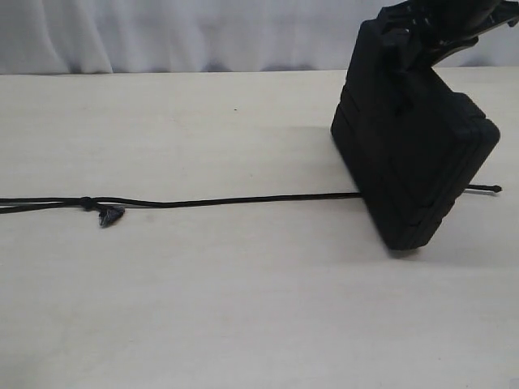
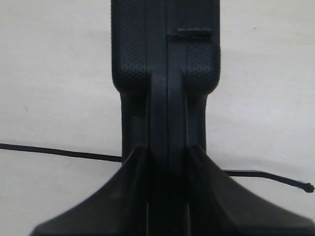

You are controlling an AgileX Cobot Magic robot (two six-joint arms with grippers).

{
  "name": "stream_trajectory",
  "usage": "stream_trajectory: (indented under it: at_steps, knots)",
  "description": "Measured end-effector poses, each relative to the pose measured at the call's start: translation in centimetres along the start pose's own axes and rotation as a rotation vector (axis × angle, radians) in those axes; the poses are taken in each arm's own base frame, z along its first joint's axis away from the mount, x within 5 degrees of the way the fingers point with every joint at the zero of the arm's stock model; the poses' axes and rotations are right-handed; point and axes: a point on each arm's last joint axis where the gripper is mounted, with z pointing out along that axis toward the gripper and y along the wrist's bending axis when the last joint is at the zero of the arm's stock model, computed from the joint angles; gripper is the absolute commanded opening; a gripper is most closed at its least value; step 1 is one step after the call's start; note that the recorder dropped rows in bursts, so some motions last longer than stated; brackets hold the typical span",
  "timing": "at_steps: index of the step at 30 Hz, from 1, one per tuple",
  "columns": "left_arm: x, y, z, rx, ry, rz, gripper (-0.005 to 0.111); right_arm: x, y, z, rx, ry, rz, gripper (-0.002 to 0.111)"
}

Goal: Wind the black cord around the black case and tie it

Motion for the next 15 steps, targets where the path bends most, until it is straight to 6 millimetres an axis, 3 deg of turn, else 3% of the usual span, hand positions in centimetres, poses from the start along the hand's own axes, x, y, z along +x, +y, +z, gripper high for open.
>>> stream_trajectory:
  at_steps: [15]
  knots:
    - [0.0,0.0,0.0,0.0,0.0,0.0,0.0,0.0,0.01,0.0,-0.001,0.0,-0.008,0.004]
